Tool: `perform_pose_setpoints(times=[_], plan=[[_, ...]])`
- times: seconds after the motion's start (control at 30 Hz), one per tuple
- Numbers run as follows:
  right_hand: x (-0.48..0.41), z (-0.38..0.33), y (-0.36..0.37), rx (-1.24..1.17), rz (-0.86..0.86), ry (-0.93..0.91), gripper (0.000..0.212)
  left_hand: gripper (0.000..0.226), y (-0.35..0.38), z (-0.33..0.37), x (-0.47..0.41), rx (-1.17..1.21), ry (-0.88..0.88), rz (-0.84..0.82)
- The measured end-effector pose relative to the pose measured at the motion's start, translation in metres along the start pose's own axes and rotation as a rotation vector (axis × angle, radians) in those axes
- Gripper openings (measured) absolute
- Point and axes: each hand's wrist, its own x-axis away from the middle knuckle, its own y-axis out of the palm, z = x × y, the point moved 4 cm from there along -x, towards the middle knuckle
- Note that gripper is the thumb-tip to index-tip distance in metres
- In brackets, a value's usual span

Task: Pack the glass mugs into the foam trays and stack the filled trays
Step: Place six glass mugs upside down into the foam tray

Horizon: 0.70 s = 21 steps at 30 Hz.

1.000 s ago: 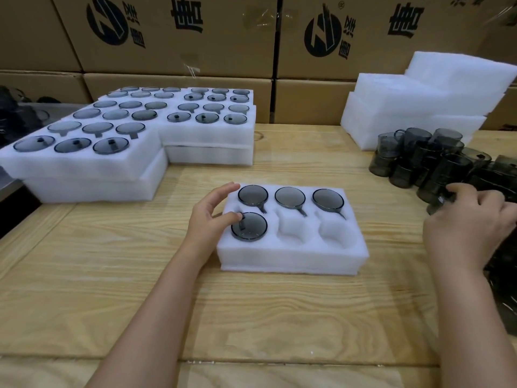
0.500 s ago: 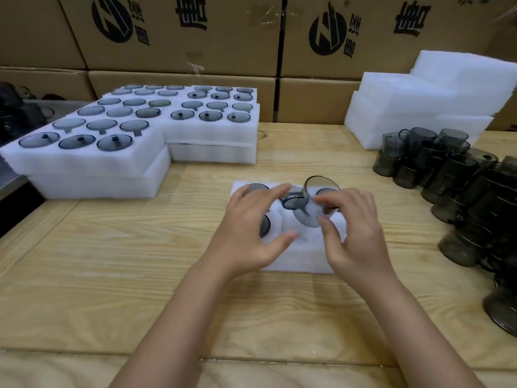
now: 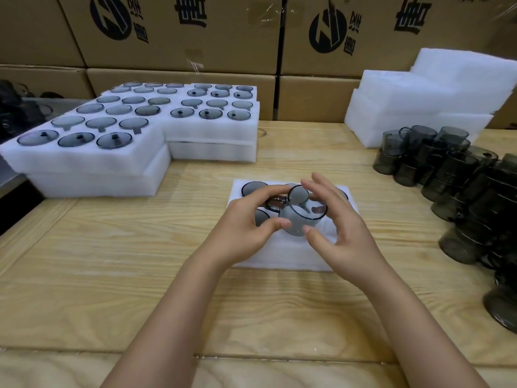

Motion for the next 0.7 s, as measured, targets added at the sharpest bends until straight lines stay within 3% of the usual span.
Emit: perform_pose_setpoints(times=[0.27,0.57,0.7], plan=[[-0.003,0.017,-0.001,0.050,0.175,0.081,0.062,0.054,-0.004,-0.005,-0.001,-0.019,-0.031,0.078],[-0.003,0.010,0.008,0.288,0.183,0.131,0.060,0.053,0.002,-0.011,0.000,0.015,-0.187,-0.029],[-0.002,0.010,0.012,0.324,0.164,0.141,0.060,0.051,0.003,-0.012,0.000,-0.123,-0.201,-0.040]])
